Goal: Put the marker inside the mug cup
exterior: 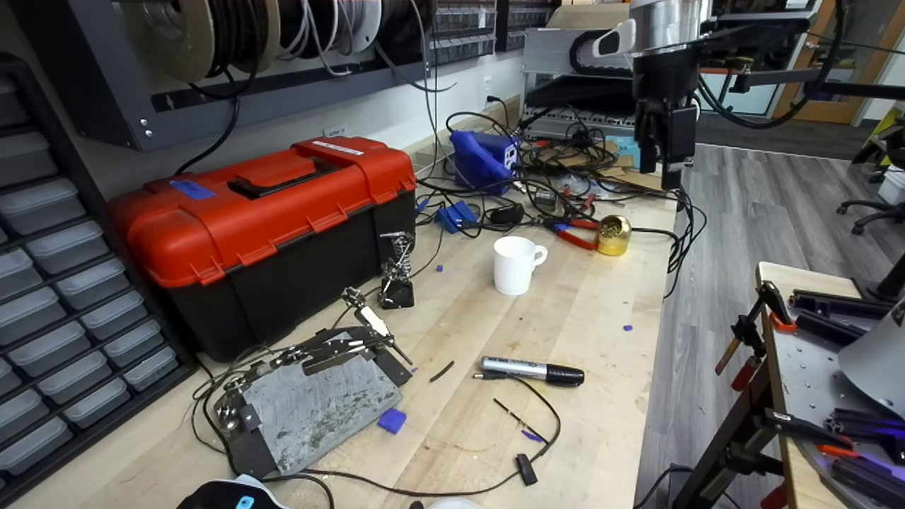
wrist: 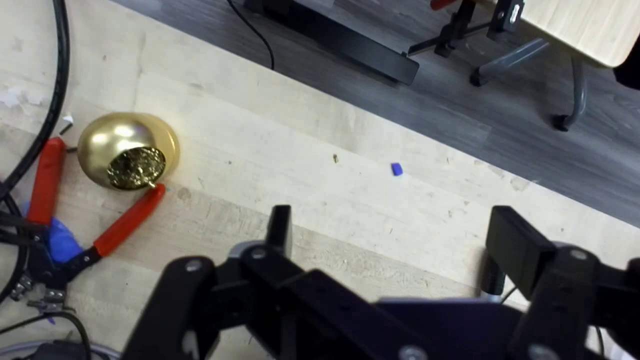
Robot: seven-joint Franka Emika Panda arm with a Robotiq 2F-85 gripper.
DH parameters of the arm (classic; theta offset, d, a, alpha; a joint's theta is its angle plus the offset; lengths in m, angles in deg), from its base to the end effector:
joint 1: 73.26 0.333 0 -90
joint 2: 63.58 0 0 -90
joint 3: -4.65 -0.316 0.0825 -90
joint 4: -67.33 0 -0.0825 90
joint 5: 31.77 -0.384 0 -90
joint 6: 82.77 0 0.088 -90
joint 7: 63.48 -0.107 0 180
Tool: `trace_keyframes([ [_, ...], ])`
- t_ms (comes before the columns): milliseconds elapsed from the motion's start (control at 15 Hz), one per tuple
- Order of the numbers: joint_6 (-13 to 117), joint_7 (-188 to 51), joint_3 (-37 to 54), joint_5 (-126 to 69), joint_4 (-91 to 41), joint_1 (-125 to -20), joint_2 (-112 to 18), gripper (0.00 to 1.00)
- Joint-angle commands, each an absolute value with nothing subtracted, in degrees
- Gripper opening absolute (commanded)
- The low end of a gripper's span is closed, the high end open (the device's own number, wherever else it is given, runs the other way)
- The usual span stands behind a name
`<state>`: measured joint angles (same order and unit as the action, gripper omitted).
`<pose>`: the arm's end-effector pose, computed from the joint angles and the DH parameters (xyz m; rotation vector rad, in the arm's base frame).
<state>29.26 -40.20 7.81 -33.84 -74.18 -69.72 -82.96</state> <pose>0.4099 0.0051 0.4032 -2.9861 -0.6071 0.2498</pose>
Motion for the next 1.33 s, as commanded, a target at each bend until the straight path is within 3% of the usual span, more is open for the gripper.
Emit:
trace_keyframes([
  [0, 32.77, -41.07, 6.7, -37.0, -72.51, -68.21, -80.58, 1.0],
  [667, 41.35, -47.05, 0.23, -41.71, -71.99, -64.31, -75.81, 1.0],
  [1267, 40.54, -46.59, -1.08, -42.0, -71.68, -63.54, -74.08, 1.0],
])
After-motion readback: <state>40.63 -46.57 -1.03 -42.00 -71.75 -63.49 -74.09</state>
